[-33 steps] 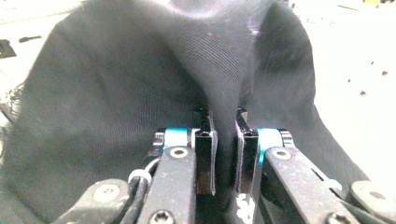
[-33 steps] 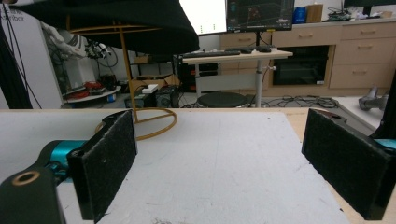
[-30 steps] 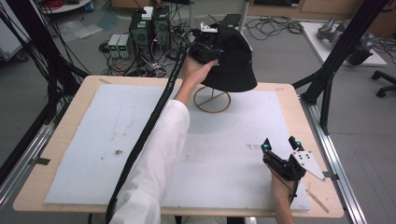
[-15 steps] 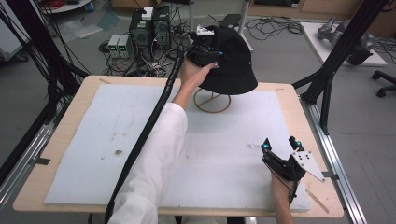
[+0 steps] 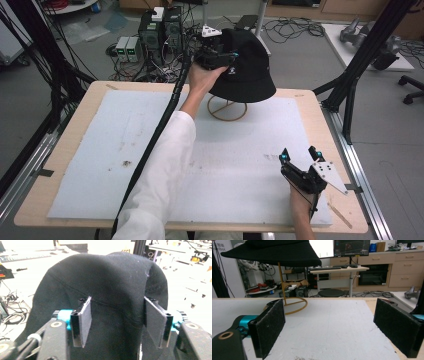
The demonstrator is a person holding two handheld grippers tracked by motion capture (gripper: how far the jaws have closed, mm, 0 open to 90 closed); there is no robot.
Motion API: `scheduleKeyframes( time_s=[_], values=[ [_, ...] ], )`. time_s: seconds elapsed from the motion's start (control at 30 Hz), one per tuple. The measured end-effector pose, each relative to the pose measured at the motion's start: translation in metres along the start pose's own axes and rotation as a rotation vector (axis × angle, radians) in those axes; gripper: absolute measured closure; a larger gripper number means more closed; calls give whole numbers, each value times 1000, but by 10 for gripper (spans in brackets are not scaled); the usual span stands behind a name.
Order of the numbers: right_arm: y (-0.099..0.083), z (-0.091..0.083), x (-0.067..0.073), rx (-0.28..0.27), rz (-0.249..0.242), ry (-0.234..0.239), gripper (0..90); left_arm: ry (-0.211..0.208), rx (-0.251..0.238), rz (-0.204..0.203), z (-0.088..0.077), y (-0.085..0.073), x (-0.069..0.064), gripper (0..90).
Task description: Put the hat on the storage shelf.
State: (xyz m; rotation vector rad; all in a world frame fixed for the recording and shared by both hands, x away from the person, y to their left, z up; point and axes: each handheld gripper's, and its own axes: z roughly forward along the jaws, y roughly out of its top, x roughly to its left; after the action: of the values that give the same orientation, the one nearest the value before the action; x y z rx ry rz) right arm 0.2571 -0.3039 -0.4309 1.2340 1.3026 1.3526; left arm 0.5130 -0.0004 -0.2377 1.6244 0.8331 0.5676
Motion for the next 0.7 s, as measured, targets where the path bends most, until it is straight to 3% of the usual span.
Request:
scheduleKeyframes(
  time_s=[0.23, 0.4, 0.7],
  values=[
    [0, 0, 0, 0, 2, 3, 97, -19, -14, -3, -8, 4, 1, 355],
    [0, 0, 0, 5, 6, 7, 97, -29, -65, -21, -18, 4, 2, 294],
    [-1, 1, 0, 11, 5, 6, 97, 3, -87, -9, -38, 5, 4, 231]
  ],
)
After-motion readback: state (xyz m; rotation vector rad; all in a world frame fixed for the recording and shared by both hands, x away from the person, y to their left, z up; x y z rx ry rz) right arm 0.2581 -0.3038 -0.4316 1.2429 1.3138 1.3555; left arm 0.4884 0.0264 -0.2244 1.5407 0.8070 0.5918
